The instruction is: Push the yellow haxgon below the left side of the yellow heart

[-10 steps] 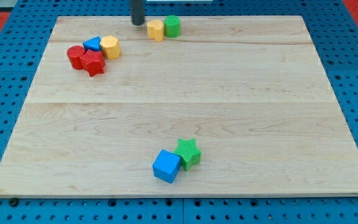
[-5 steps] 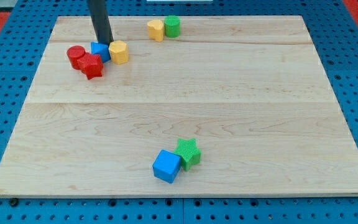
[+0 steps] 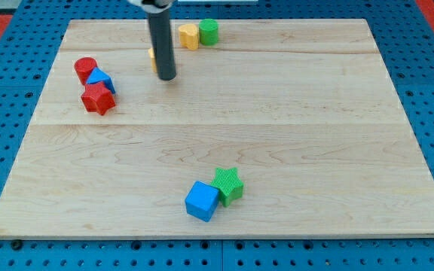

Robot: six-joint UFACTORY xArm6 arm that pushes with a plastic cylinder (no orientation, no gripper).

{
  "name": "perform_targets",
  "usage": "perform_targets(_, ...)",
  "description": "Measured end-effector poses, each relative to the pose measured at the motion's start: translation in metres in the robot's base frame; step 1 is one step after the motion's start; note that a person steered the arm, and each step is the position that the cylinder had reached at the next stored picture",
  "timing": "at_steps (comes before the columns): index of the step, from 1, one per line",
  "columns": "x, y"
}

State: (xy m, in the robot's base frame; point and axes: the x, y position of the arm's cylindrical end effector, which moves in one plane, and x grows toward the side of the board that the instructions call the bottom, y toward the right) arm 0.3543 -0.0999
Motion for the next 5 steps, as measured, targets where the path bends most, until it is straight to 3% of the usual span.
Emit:
perform_targets(1, -0.007, -0.056)
perform_targets(2, -0.035, -0.058)
perform_targets(4, -0.017, -0.036)
perform_targets(5, -0.038, -0.022)
